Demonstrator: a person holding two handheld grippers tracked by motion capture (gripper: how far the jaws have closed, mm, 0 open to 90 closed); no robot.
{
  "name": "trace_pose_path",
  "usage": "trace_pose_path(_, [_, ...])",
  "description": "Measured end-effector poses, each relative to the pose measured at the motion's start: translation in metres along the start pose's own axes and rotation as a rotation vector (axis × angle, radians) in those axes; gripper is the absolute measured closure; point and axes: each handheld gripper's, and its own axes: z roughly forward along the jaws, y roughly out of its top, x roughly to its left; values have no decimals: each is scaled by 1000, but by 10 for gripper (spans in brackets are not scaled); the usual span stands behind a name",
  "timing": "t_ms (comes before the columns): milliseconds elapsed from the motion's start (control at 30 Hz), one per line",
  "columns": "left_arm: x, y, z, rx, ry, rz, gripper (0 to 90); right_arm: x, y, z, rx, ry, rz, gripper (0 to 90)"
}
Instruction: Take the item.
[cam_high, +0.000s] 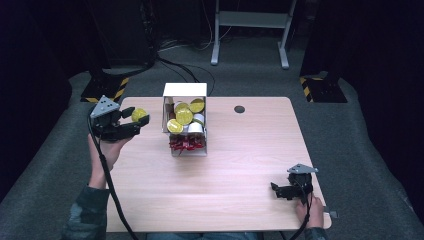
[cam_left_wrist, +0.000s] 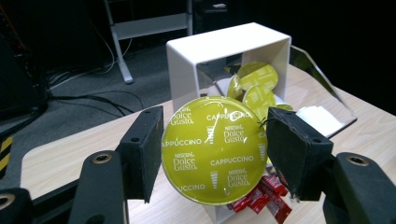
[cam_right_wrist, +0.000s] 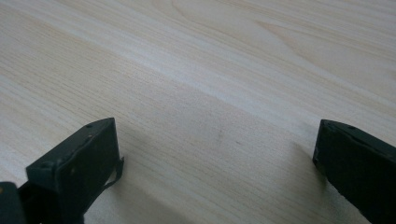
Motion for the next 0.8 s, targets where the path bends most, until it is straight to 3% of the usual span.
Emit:
trace_pose_path(267, [8,-15,-3,9,21,-25,384,0,0,0,1,0,0,0])
trace_pose_path(467, [17,-35,-3,44,33,-56,384,0,0,0,0,0,0,0])
trace_pose_path(733, [24,-52,-1,83,45,-68,384,0,0,0,0,0,1,0])
trace_pose_path(800, [26,-57,0,87,32,-87,384,0,0,0,0,0,1,0])
